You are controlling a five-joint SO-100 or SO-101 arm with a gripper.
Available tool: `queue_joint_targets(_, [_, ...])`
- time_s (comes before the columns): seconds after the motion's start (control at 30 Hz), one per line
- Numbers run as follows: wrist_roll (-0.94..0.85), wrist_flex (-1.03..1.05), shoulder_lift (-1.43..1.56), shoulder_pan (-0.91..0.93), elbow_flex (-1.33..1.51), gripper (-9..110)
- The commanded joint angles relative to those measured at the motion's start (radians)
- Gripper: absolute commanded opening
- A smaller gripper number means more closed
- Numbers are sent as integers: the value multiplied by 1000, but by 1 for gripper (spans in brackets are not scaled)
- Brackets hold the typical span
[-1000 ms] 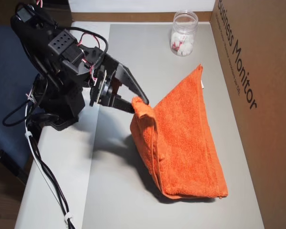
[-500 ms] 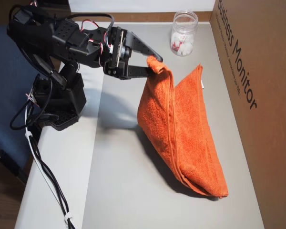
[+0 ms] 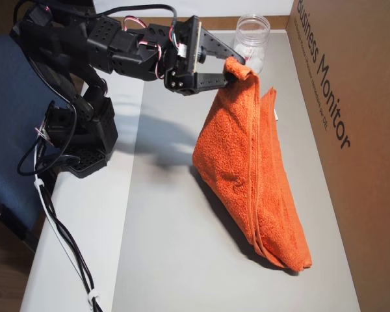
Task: Fold the blanket.
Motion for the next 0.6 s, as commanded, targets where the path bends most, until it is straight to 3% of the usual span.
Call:
queue_joint_targets(0.0, [-2, -20, -80, -21, -110, 0])
queue_joint_targets(0.57, [-133, -20, -420, -186, -333, 0])
